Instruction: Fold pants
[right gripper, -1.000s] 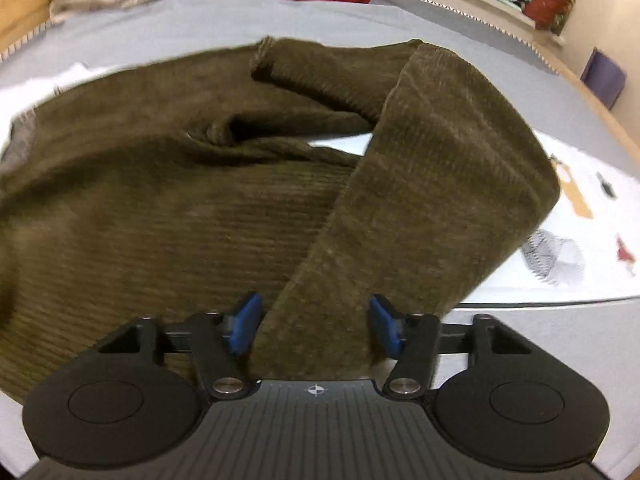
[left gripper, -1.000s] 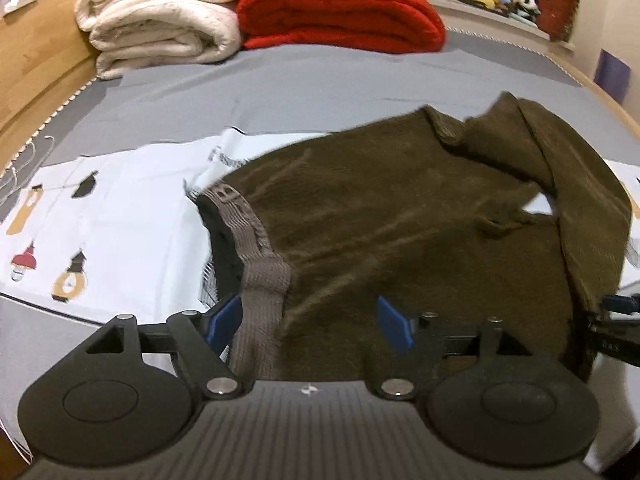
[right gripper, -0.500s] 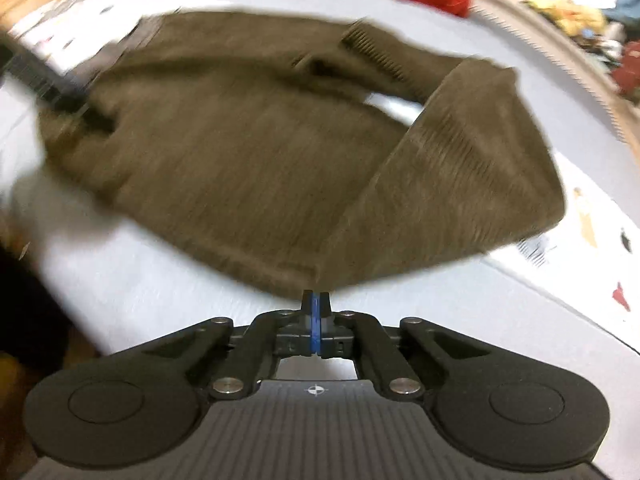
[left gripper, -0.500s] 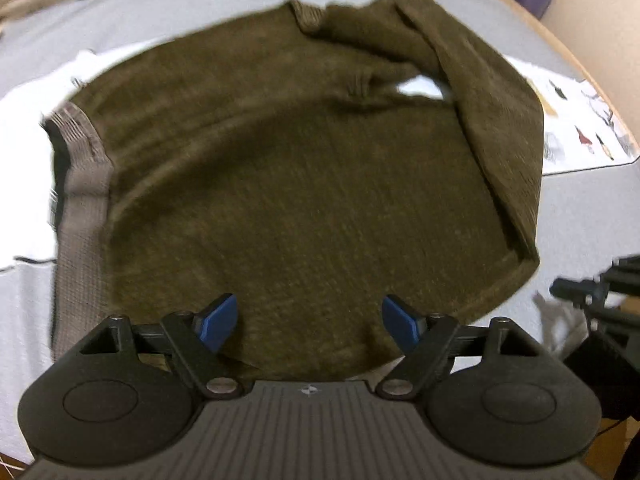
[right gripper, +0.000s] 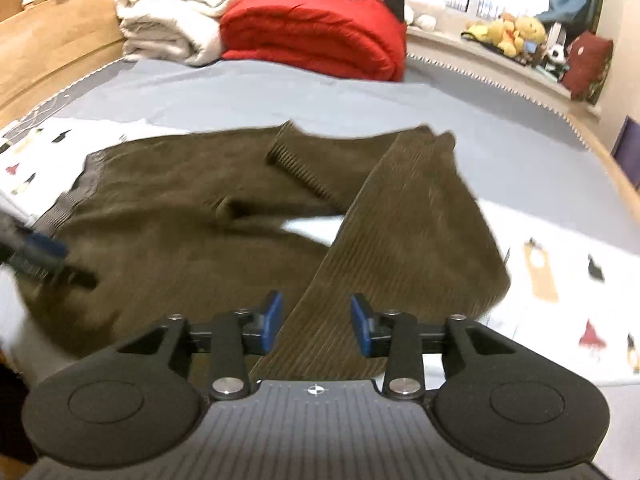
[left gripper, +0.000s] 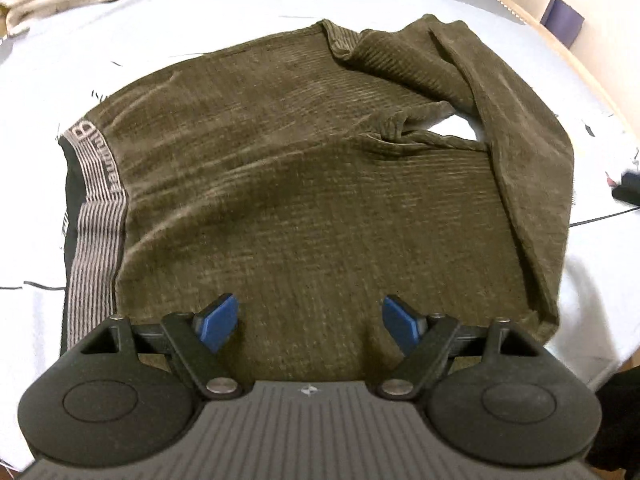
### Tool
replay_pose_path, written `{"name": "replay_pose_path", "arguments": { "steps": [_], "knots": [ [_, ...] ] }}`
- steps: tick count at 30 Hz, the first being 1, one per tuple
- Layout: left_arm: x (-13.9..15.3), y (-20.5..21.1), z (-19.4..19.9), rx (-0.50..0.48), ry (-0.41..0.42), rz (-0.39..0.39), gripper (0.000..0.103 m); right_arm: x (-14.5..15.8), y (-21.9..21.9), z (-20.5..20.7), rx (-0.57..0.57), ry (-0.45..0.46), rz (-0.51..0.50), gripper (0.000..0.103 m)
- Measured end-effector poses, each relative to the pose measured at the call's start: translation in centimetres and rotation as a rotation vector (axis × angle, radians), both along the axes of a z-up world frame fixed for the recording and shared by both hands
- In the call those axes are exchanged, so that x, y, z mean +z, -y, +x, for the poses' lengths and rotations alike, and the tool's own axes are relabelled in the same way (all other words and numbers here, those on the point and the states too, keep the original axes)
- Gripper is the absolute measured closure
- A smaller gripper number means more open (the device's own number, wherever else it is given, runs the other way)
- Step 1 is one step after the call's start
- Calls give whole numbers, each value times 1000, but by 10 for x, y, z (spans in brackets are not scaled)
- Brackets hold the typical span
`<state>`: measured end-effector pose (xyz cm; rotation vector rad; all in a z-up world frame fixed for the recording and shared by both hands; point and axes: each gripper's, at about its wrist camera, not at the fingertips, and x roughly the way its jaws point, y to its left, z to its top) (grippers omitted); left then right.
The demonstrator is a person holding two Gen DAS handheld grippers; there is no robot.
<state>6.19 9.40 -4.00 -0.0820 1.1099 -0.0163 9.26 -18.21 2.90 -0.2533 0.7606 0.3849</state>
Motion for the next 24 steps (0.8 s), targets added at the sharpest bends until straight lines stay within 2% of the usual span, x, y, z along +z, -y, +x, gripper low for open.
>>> {"name": "replay_pose_path", "arguments": {
  "steps": [3, 8, 10, 14, 16, 20, 21, 22, 23, 24],
  "knots": [
    [-3, 3, 5, -18, -2, 19, 19, -16, -3, 33, -16, -4, -25, 58],
    [-6, 2, 14, -25, -3, 47, 19, -63, -17, 83, -78, -64, -67, 56],
    [-5, 2, 18, -27, 3, 43, 19, -77, -23, 102, -115, -73, -93, 45],
    [-6, 4, 28, -30, 6, 47, 19, -91, -34, 129, -138, -54, -96, 43],
    [-6, 5, 32, -26, 0, 51, 19, -98, -40, 138, -139, -33, -143, 39],
    [-3, 9, 36, -36, 12, 62, 19, -107, -53, 144, -121, 10, -225, 41],
    [-2, 10, 36, -38, 13, 68, 19, -106, -54, 145, -118, 28, -236, 47],
    [-2, 10, 36, -37, 13, 71, 19, -105, -54, 145, -116, 39, -238, 64],
    [-1, 10, 35, -36, 14, 72, 19, -103, -52, 145, -117, 39, -231, 74],
    [1, 10, 35, -33, 17, 73, 19, -102, -48, 145, -122, 30, -221, 92]
  ]
}}
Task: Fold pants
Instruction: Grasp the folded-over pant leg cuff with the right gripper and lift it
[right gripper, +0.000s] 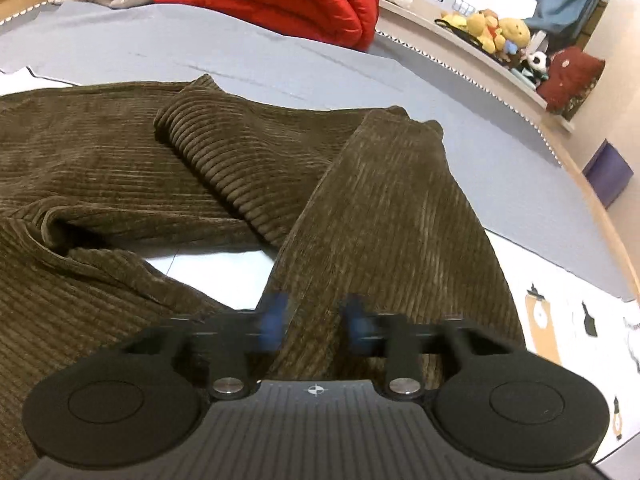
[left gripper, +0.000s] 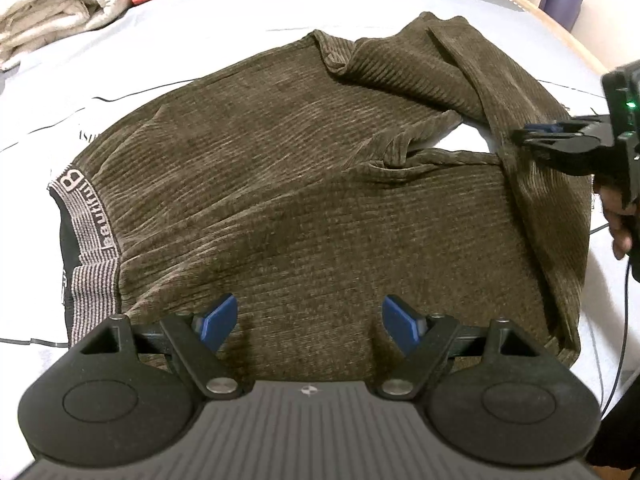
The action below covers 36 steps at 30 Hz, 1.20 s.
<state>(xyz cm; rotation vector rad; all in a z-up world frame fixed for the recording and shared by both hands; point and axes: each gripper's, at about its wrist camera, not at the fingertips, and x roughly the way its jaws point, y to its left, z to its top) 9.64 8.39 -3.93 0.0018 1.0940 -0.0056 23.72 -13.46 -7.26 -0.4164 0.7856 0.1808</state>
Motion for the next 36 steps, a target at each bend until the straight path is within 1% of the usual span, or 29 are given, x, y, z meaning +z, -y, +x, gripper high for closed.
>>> {"name": "replay_pose_path", "arguments": {
  "steps": [1, 3, 8, 11, 13, 16, 17, 19, 20, 21, 22, 23, 24, 25, 26, 28, 30, 32, 35, 36],
  "knots": [
    [2, 0, -1, 2, 5, 1, 19, 3, 5, -1, -12, -5, 8, 100],
    [3, 1, -6, -4, 11, 5, 19, 11, 18, -7, -28, -10, 48, 103],
    [-6, 0, -20, -7, -3, 32, 19, 35, 63, -33, -32, 6, 81, 103],
    [-10, -1, -26, -12, -16, 50, 19, 45, 101, -60, -21, -7, 58, 103],
    [-8, 0, -29, -24, -4, 49, 19, 45, 128, -73, -17, -48, 33, 103],
    [-8, 2, -30, -31, -4, 47, 19, 34, 174, -100, -12, -170, -2, 103],
    [-8, 4, -29, -36, -4, 48, 19, 27, 189, -109, -10, -228, -15, 103],
    [-8, 9, -26, -46, -2, 50, 19, 20, 210, -123, -17, -294, -25, 103],
    [-8, 12, -25, -51, 1, 48, 19, 22, 219, -129, -28, -294, -15, 103],
    [-7, 16, -23, -55, 3, 44, 19, 25, 224, -131, -49, -270, -4, 103],
    [-7, 20, -22, -59, 3, 38, 19, 32, 228, -130, -74, -237, 15, 100],
    [-8, 23, -21, -64, 2, 33, 19, 39, 228, -129, -90, -206, 43, 100],
    [-8, 28, -20, -71, 1, 31, 19, 47, 226, -126, -100, -167, 82, 98],
    [-9, 32, -18, -79, 1, 32, 19, 56, 221, -121, -103, -135, 119, 89],
    [-10, 35, -17, -85, 0, 35, 19, 64, 212, -114, -98, -101, 157, 86],
    [-12, 41, -15, -93, -5, 42, 19, 75, 191, -103, -81, -45, 210, 63],
    [-13, 43, -13, -90, -8, 41, 19, 81, 163, -83, -62, -15, 261, 59],
    [-14, 43, -11, -85, -11, 39, 19, 80, 135, -61, -56, -14, 286, 59],
    [-14, 42, -8, -75, -13, 33, 19, 70, 90, -31, -52, -32, 297, 54],
    [-14, 40, -7, -73, -12, 31, 19, 65, 76, -21, -54, -38, 292, 50]
  ]
}}
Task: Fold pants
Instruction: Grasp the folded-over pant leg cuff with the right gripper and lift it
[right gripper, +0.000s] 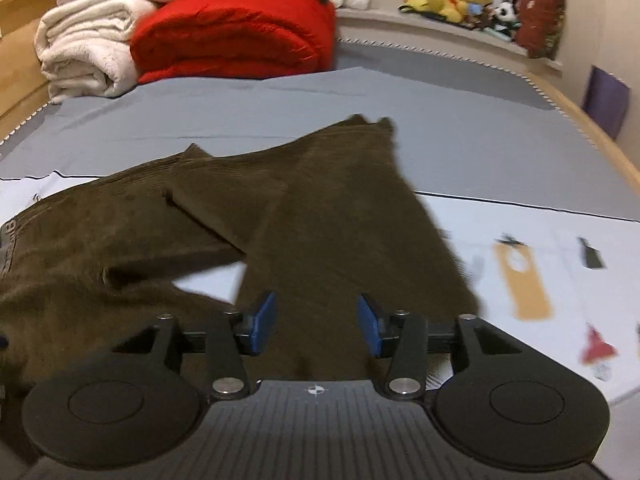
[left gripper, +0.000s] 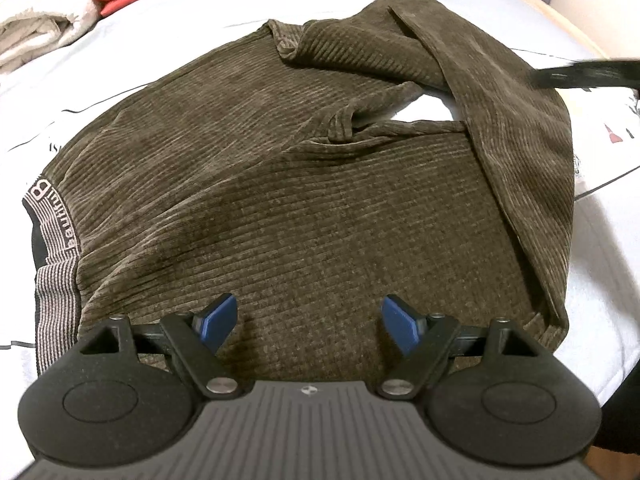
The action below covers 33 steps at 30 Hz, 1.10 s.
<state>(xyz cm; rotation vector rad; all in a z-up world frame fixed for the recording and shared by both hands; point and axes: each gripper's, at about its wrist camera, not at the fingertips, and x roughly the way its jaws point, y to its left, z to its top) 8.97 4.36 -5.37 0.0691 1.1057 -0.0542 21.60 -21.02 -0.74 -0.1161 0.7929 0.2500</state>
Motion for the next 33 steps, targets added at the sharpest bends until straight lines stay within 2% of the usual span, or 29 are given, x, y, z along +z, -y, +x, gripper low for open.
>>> {"name": "replay_pose_path", "arguments": {
  "steps": [1, 3, 8, 11, 13, 14, 15, 16, 17, 19, 22, 27, 30, 33],
  "knots": [
    [0, -2, 1, 3, 1, -2, 19, -6, -12, 7, 2, -7, -10, 45],
    [-1, -6, 4, 11, -4, -5, 19, -23, -41, 22, 13, -48, -60, 41],
    [-4, -22, 10, 36, -19, -1, 19, -62, -86, 46, 50, -74, -234, 41],
    [-1, -33, 13, 53, -14, -7, 19, -75, -93, 58, 39, -58, -314, 42],
    [2, -39, 14, 66, -8, -18, 19, -80, -88, 62, 15, -73, -329, 44],
    [3, -40, 16, 72, -6, -23, 19, -79, -83, 64, 7, -82, -313, 46],
    [4, -41, 17, 77, -5, -28, 19, -77, -78, 65, -6, -87, -293, 60],
    [4, -41, 18, 79, -4, -31, 19, -72, -72, 66, -22, -91, -269, 86],
    [4, -39, 17, 76, -4, -30, 19, -68, -66, 66, -32, -100, -240, 89],
    [3, -34, 16, 61, -7, -21, 19, -56, -51, 63, -41, -102, -167, 94],
    [1, -27, 12, 42, -9, -5, 19, -39, -30, 51, -36, -72, -142, 94],
    [2, -23, 4, 37, -4, 7, 19, -6, 44, 16, -72, -79, -66, 95],
    [4, -19, 1, 31, 2, 11, 19, -5, 102, -9, -95, -159, -32, 95],
    [4, -10, -4, 10, 2, 25, 19, -17, 146, -41, -79, -257, -23, 95]
  ]
}}
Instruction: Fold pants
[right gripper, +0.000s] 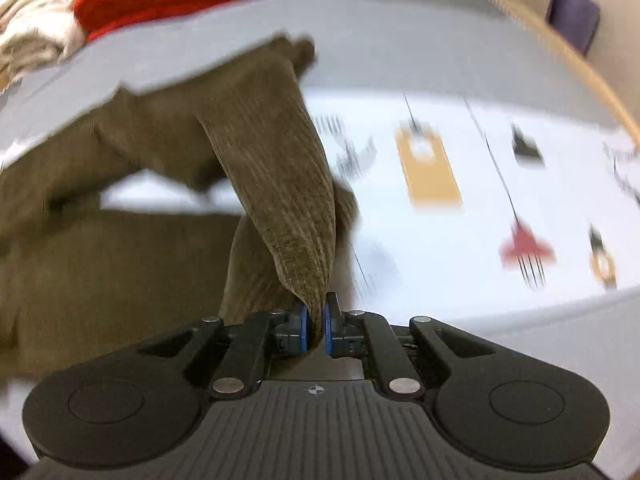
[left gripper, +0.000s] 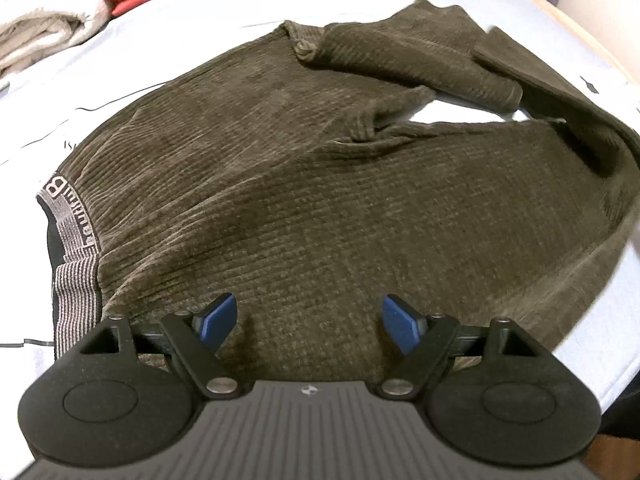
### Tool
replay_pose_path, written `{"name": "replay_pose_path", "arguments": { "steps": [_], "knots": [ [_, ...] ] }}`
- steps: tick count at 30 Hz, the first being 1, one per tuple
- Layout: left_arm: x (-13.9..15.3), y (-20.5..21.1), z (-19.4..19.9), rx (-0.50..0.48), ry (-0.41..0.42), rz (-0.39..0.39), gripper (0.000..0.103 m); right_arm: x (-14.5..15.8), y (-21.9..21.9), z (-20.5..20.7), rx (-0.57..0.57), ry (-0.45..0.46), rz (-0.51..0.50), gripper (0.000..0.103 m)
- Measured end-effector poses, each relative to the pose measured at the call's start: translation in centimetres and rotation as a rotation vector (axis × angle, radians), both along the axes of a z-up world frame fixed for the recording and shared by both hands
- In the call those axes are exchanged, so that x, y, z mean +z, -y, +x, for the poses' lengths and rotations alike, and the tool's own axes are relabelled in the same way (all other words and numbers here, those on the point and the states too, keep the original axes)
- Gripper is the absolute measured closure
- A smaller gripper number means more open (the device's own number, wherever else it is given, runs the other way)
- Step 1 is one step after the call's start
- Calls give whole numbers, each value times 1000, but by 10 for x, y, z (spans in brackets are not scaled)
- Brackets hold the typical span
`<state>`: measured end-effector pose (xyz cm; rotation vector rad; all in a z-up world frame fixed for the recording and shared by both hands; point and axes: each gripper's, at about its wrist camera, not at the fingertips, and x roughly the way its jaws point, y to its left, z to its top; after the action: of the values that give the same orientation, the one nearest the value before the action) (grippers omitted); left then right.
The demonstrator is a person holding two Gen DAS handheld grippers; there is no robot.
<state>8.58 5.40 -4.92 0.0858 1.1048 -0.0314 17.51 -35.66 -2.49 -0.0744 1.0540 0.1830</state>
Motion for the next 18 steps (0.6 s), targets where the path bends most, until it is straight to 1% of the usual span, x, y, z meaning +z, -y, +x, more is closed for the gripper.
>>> {"name": "replay_pose_path", "arguments": {
  "steps": [1, 4, 6, 7, 9, 11, 13, 14, 16, 18],
  "knots": [
    [-1, 3, -2, -11, -2, 8, 19, -5, 8, -10, 25, -33, 0, 95],
    [-5, 8, -5, -40, -15, 30, 19, -24, 16, -41, 149, -178, 28, 95],
    [-9, 8, -5, -43, -31, 27, 19, -29, 13, -55, 210, -197, -14, 93],
    [-11, 7, -4, -38, -43, 19, 19, -25, 16, -58, 210, -185, -12, 93],
    [-14, 3, -2, -25, -66, -3, 19, -9, 30, -54, 140, -121, 45, 92],
    [-16, 2, 1, -20, -79, -13, 19, 9, 49, -46, 35, -42, 123, 81],
    [-17, 3, 2, -23, -84, -8, 19, 26, 63, -36, -86, 68, 182, 63],
    [-18, 5, 2, -25, -87, -4, 19, 33, 64, -32, -139, 124, 200, 60],
    [-20, 7, 3, -28, -93, -1, 19, 36, 57, -22, -163, 187, 218, 60],
    [-21, 9, 6, -30, -95, 1, 19, 35, 36, -11, -122, 216, 184, 59]
  ]
}}
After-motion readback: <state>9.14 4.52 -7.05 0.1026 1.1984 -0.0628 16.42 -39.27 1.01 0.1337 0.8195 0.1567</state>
